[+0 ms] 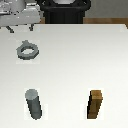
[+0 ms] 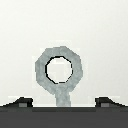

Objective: Put the loop with the handle onto the peg.

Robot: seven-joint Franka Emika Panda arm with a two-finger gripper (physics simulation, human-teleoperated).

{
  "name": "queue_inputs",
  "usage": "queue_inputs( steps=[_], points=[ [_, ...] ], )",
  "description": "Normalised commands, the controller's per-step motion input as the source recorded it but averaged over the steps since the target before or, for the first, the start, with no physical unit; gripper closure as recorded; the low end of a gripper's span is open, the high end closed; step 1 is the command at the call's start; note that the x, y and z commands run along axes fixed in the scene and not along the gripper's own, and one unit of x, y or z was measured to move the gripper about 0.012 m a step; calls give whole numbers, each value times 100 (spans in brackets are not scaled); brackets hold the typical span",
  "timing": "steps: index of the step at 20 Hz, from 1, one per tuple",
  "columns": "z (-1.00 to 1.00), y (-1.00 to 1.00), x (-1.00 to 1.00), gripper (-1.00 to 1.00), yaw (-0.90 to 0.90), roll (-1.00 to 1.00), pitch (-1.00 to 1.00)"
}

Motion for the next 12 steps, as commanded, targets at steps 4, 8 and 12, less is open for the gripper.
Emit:
queue_inputs(
  steps=[4, 8, 12],
  points=[
    [-50, 0, -25, -100, 0, 0, 0],
    [0, 75, 0, -100, 0, 0, 0],
    [-25, -50, -25, -100, 0, 0, 0]
  ],
)
